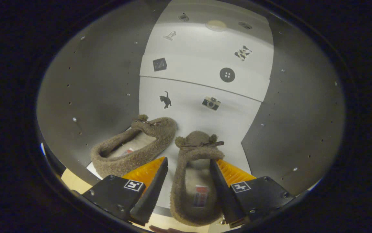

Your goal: Open the shoe cabinet door, grab the shoes and put them into the shoe cabinet, then close the shoe cabinet door.

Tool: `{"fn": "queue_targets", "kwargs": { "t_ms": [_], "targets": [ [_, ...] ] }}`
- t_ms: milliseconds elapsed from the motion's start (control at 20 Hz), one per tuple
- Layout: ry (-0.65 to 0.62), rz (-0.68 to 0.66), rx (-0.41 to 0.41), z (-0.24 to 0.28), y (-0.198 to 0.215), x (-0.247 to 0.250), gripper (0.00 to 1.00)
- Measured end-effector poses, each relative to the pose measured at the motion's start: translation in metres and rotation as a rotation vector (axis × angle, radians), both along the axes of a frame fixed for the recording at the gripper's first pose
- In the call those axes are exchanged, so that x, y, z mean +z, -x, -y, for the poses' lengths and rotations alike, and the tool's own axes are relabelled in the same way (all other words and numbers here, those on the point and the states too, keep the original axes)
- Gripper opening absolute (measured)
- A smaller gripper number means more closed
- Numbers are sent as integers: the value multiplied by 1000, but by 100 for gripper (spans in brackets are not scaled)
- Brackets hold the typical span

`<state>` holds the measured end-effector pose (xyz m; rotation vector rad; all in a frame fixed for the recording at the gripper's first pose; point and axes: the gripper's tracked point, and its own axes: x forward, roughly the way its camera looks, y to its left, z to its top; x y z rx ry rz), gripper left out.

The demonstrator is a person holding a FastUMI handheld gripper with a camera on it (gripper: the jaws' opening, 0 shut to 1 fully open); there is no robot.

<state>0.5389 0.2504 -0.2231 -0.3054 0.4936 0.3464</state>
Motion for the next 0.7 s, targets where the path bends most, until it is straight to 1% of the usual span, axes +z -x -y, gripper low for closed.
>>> {"fn": "queue_targets", "kwargs": {
  "t_ms": [50, 150, 250, 350, 500, 600, 700],
  "targets": [
    [-3, 4, 5, -2, 3, 3, 83],
    [14, 51, -12, 4, 5, 18, 84],
    [-3, 69, 6, -2, 16, 29, 83],
    [-22, 88, 6, -1, 31, 42, 83],
    [-76, 133, 20, -6, 64, 68, 84],
    [-106, 168, 13, -6, 91, 88, 83],
    [-140, 216, -12, -3, 124, 110, 83]
  ]
}}
